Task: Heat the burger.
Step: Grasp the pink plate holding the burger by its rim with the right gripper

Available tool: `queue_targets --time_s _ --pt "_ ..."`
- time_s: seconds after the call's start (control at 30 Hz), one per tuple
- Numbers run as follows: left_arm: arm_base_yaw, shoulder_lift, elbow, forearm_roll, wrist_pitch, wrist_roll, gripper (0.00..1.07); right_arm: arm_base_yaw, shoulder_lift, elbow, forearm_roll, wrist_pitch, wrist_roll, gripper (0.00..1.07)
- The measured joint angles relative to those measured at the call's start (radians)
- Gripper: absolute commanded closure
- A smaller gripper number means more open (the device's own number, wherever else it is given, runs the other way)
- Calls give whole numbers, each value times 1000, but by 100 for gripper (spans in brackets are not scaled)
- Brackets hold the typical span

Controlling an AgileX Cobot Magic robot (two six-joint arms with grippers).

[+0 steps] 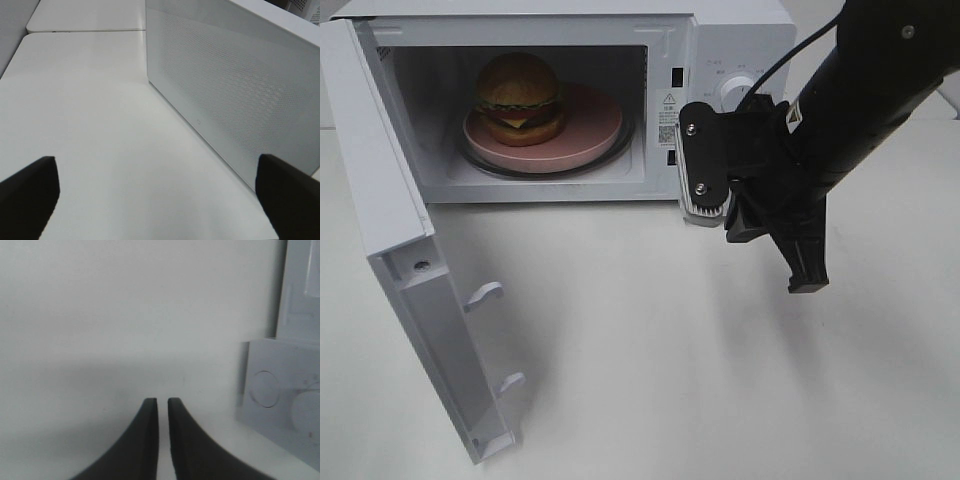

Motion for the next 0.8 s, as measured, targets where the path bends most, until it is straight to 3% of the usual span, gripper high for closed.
queue_targets --time_s 0.07,0.17,0.2,0.23,0.27,0.3,0.37,0.4,0.43,0.47,0.57,0.8 --pt "0 0 0 0 0 0 7 15 0 -15 -90 -25 -8 82" --pt "0 0 0 0 0 0 7 20 0 -19 -109 -32 -8 77" --pt "0 0 0 0 0 0 7 34 0 -23 -147 -62 -7 65" --pt "0 0 0 0 0 0 7 42 0 -23 -163 -84 -4 58" --pt "0 0 0 0 0 0 7 42 0 -23 -163 -84 -4 58" --pt "0 0 0 0 0 0 7 55 0 -23 -182 -124 2 45" --pt "0 0 0 0 0 0 7 61 0 -23 -191 -147 3 38" --pt "0 0 0 0 0 0 7 70 0 -23 -194 -192 9 24" --pt "0 0 0 0 0 0 7 70 0 -23 -194 -192 9 24" --pt "0 0 0 0 0 0 7 75 0 -23 -195 -226 12 14" --pt "0 0 0 0 0 0 7 77 0 -23 -195 -259 16 9" --pt "0 0 0 0 0 0 7 83 15 -40 -198 -288 18 12"
